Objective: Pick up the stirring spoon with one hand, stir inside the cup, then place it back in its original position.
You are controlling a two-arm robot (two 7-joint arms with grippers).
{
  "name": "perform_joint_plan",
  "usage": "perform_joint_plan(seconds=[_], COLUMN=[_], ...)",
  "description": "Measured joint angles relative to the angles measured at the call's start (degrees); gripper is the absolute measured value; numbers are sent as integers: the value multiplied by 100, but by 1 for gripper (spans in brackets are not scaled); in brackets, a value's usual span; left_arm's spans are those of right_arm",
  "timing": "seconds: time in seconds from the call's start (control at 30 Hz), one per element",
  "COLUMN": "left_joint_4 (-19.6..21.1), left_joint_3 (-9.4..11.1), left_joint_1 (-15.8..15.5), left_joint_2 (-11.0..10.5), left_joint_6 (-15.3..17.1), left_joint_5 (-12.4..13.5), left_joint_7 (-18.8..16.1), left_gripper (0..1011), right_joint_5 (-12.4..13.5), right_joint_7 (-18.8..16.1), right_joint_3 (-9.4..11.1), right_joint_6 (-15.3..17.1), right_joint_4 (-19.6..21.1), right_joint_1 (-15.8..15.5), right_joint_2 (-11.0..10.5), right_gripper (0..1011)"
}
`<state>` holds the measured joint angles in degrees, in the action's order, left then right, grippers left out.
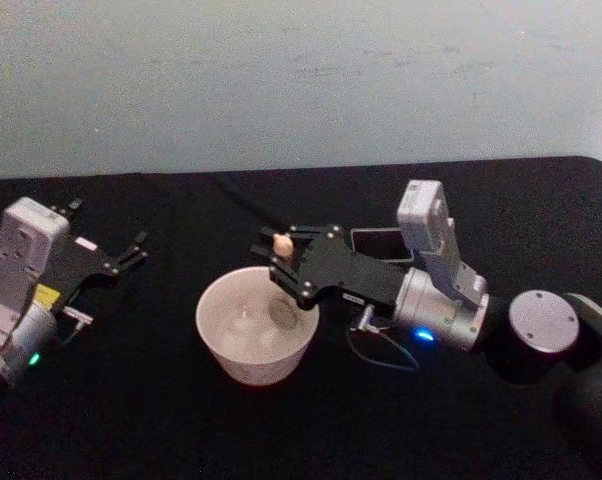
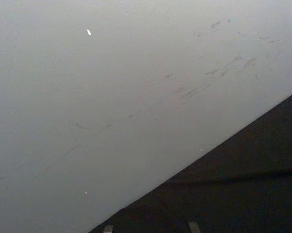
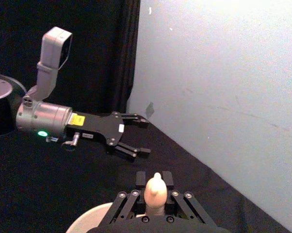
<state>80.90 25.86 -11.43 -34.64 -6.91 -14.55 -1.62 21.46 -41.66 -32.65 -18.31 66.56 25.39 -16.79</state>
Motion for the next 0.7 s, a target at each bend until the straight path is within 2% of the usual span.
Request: perform_joint_plan(seconds=[0.33,0.5,0.7], left_joint_4=[0,0,0], left_joint_3=[0,0,0], left_joint_1=[0,0,0], left_joint_2=[0,0,0], left_joint_6=[0,0,0], left_joint_5=[0,0,0], left_joint_7=[0,0,0], left_gripper=[1001,1001,1001], right_joint_5=[189,277,283], right_joint_7=[-124,-179,-199], right_joint_3=[8,-69,-183], right_joint_6=[160,214,225], right_joint_4=[549,714,691], right_joint_1=[-368,-454,-419], right_joint_2=[-275,-284,-187], right_gripper=[207,207,207])
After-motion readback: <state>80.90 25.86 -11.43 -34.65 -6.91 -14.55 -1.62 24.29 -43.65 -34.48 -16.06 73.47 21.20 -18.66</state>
